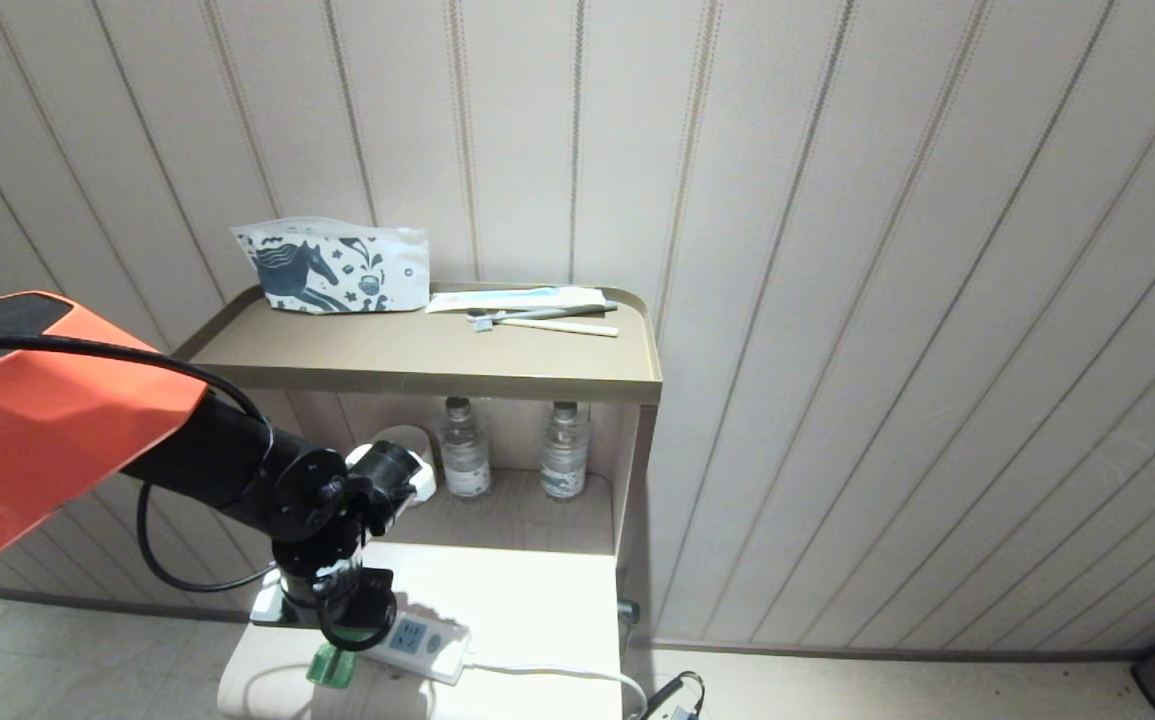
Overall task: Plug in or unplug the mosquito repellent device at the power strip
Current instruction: Insert the plug into the socket
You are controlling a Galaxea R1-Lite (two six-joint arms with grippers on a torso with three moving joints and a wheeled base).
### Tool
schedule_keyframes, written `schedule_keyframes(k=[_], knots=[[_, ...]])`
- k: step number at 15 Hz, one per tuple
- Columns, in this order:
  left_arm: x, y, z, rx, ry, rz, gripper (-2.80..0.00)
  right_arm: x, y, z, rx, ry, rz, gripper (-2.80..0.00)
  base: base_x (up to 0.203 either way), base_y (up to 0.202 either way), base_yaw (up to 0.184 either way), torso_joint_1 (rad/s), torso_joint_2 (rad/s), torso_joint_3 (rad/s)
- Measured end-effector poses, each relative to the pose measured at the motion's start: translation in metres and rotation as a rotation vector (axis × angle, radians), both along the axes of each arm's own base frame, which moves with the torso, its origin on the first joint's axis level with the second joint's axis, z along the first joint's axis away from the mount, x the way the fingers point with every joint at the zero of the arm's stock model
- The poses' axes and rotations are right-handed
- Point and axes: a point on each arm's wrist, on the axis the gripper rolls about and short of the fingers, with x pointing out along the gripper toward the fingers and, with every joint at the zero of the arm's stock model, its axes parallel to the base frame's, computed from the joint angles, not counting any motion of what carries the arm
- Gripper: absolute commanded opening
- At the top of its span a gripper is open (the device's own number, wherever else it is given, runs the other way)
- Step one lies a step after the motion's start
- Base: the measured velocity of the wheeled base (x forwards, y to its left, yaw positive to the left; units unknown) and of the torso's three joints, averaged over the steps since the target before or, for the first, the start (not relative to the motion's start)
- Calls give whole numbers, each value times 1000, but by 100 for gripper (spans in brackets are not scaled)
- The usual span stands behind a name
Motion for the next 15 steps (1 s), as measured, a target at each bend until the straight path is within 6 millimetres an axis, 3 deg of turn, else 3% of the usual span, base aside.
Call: schedule_keyframes(k=[15], knots=[[15,-1,-10,-5,0,21,-280,0,0,0,0,0,0,-280,0,0,0,0,0,0]])
